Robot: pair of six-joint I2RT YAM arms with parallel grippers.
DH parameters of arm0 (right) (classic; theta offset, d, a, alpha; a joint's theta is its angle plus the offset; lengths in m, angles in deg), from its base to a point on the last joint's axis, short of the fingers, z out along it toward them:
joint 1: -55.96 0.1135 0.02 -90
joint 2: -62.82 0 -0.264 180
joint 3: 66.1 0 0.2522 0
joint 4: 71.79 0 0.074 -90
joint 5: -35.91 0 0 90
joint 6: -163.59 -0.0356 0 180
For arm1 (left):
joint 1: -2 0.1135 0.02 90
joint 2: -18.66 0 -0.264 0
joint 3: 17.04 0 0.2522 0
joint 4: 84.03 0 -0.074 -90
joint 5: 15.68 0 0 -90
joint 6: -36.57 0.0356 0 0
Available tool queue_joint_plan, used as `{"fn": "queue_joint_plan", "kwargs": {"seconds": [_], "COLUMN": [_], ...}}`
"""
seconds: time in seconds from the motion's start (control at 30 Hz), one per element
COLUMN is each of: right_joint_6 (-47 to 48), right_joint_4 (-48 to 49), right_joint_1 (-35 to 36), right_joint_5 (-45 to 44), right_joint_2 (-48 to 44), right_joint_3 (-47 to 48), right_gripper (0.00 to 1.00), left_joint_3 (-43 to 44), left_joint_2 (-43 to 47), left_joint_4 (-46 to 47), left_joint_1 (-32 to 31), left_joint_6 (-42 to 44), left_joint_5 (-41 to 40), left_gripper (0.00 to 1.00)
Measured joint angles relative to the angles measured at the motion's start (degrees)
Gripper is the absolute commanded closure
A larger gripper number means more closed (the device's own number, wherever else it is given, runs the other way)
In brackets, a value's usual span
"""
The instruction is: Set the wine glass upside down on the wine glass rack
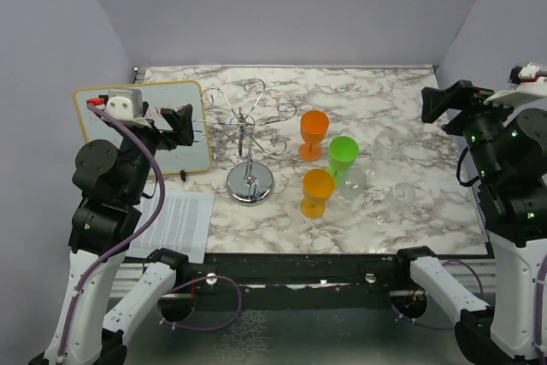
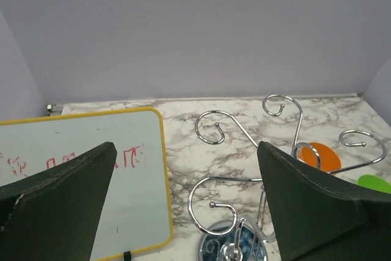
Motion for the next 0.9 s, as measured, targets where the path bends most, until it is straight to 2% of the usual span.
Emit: {"fn": "queue_joint_plan", "kwargs": {"seconds": [0.13,0.3,0.5,0.73,0.9], "right_joint_6": [-0.8,-1.5,-2.2,-2.8,-2.7], "right_joint_4": [-3.1,-6.3,-9.5,-11.1,-11.3], "right_joint_1": [0.0,0.0,0.0,0.1,1.7], "right_joint_5": [0.5,4.4,8.8,9.1,5.5], "right_joint_2": [0.8,2.2,8.9,21.2,27.1], "right_joint_3": [-3.2,-7.1,-7.3,-6.7,-6.6], "right_gripper": [0.04,0.10,0.27,0.38,0.52], "left_joint_3": [-2.7,-5.2,-6.8,-7.1,-6.8], "left_joint_2": [-0.2,-1.0,-0.7,-0.2,-1.1], "left_joint_4": [0.3,0.3,1.3,4.1,5.0], "left_joint_1": [0.0,0.0,0.0,0.0,0.0], "left_joint_6": [0.3,-0.1,-1.4,-4.2,-5.5], "left_joint_5": [0.5,1.7,3.7,7.1,9.6], "left_gripper": [0.01,0.01,0.01,0.02,0.10]}}
